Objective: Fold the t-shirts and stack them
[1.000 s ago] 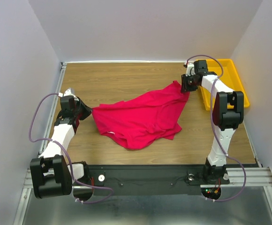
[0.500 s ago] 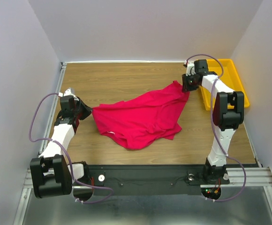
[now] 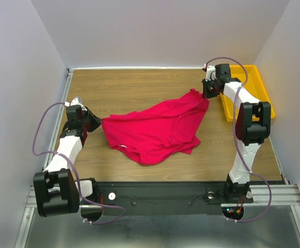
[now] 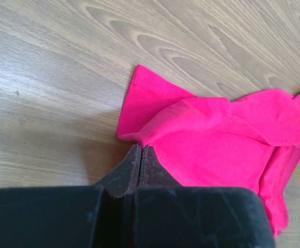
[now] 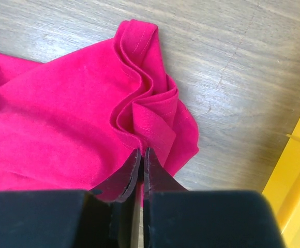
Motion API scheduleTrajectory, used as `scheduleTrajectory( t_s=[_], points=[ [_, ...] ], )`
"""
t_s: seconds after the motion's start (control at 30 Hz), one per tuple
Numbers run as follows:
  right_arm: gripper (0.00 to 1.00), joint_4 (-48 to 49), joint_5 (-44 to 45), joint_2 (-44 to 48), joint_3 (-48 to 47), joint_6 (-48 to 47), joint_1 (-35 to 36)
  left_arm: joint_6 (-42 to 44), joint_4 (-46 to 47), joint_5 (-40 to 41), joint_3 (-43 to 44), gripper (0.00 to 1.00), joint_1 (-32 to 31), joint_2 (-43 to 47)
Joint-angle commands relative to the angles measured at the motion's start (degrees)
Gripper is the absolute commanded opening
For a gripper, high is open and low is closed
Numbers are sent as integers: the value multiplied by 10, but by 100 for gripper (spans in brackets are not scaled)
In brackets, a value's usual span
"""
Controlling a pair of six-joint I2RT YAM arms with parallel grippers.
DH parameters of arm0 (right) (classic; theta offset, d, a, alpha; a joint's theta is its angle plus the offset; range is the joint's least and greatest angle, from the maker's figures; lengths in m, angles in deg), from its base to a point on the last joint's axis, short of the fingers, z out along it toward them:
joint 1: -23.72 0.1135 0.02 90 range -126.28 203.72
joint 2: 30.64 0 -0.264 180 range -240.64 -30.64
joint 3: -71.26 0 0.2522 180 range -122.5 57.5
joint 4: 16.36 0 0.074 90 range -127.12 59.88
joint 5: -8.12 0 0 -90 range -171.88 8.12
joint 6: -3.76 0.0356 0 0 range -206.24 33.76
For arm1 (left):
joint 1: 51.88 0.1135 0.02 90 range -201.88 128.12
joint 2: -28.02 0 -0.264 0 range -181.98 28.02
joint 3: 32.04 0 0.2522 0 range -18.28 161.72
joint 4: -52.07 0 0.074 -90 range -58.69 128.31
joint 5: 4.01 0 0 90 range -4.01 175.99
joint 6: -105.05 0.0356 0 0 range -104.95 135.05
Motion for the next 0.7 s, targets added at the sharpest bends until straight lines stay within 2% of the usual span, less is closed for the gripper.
scheduleTrajectory(
  t_s=[0.0, 0.2, 0.43, 0.67],
  points=[
    [2, 30, -16, 39, -23, -12, 2, 7, 25, -6, 6, 0, 2, -1],
    [1, 30, -60, 51, -36, 1, 5, 7, 26, -4, 7, 0, 1, -3],
    [0, 30, -122, 40, -67, 90, 15, -3, 39, 18, 23, 0, 2, -8],
    [1, 30, -166, -37, -181, 193, 20, -36, 75, 35, 48, 0, 11, -49]
  ],
)
